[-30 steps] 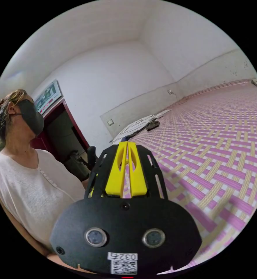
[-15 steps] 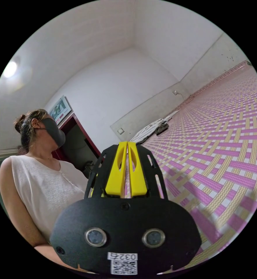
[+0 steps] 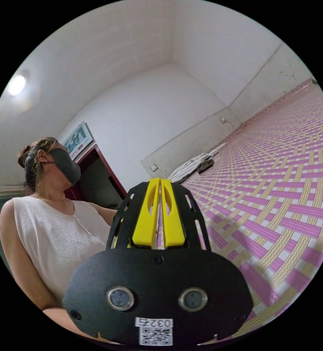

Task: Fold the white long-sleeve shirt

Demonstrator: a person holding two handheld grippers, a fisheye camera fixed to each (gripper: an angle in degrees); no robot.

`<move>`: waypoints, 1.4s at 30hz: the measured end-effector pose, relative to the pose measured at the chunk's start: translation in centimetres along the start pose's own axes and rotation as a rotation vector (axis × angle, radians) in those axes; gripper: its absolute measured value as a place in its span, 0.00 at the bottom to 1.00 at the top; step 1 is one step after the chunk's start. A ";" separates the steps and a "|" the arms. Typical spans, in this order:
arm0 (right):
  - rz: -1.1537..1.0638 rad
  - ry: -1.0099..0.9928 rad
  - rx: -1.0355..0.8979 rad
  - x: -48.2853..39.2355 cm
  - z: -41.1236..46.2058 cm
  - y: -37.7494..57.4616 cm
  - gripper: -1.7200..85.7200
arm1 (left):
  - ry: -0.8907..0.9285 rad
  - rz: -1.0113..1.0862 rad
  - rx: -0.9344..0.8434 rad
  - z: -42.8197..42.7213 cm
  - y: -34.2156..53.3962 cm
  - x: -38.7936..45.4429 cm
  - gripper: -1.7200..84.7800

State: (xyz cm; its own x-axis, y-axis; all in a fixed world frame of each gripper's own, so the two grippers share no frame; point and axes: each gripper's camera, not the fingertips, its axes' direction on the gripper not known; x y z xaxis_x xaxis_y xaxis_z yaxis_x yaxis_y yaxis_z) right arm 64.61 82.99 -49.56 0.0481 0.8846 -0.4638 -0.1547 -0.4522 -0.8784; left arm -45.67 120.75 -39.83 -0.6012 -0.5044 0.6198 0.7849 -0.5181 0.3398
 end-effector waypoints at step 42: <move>0.002 0.065 0.329 2.9 -3.3 2.5 0.01 | 0.793 0.626 -1.000 -9.3 49.5 33.1 0.01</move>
State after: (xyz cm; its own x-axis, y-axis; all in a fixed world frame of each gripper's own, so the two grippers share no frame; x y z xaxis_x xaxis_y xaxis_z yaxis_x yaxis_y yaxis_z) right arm 67.66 84.10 -53.45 0.1086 0.8700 -0.4809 -0.4650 -0.3832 -0.7981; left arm -28.12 71.93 -9.07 -0.3851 -0.9032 -0.1894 0.7147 -0.1619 -0.6805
